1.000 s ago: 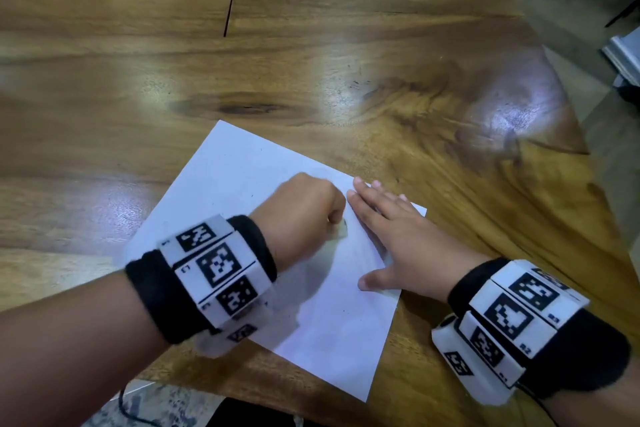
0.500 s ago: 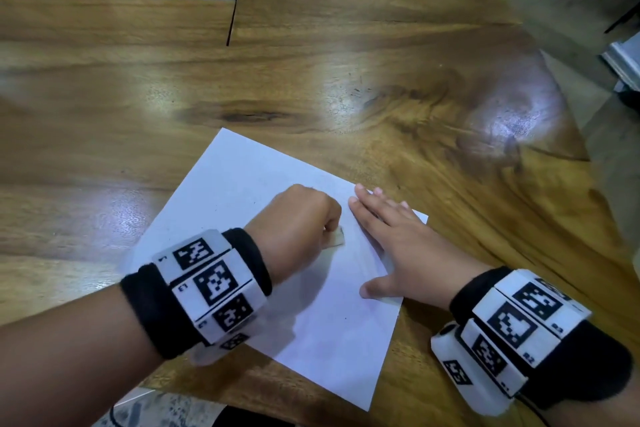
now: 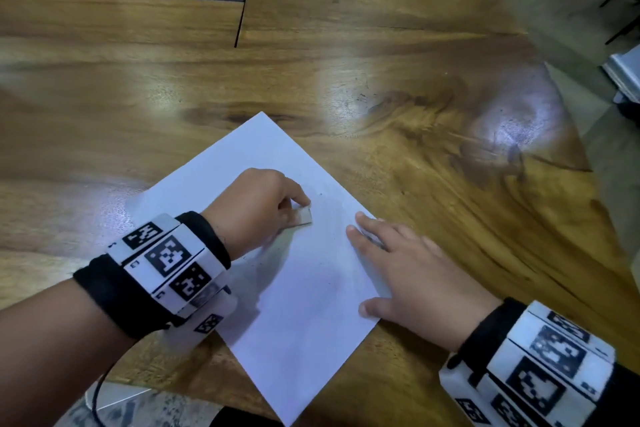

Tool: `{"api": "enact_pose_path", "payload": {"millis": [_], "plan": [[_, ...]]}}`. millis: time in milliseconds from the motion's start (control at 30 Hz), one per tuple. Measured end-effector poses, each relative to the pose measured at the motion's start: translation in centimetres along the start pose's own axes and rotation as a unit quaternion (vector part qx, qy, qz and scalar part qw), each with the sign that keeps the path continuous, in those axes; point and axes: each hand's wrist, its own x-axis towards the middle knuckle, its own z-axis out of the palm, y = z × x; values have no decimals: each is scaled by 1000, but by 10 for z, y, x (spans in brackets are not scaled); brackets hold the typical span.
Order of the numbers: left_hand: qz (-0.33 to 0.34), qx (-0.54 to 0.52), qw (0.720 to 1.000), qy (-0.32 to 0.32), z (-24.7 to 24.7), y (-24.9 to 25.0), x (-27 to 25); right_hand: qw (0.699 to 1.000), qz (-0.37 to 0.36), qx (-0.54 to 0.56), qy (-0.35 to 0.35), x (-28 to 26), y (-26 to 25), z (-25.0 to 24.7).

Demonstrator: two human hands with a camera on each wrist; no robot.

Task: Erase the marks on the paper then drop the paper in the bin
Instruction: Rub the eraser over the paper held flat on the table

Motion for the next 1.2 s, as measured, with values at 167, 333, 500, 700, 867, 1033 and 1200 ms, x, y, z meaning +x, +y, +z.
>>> {"api": "enact_pose_path", "payload": {"millis": [167, 333, 500, 700, 867, 1033, 1200], "plan": [[19, 15, 999, -22, -3, -3, 0, 999, -8, -30, 35, 12, 4, -25], [43, 41, 998, -36, -5, -3, 6, 996, -5, -82, 39, 47, 24, -41], [66, 67, 993, -72, -11, -2, 14, 989, -30, -147, -5, 61, 29, -46], [18, 59, 998, 4, -9, 13, 20, 989, -2, -148, -17, 67, 32, -45], [-45, 5, 994, 99, 0, 27, 33, 991, 22, -133, -22, 68, 34, -45], [-26, -8, 997, 72, 14, 32, 23, 987, 18, -156, -14, 68, 38, -45], [-23, -9, 996, 86, 10, 30, 25, 984, -23, -179, -11, 73, 35, -48]]}}
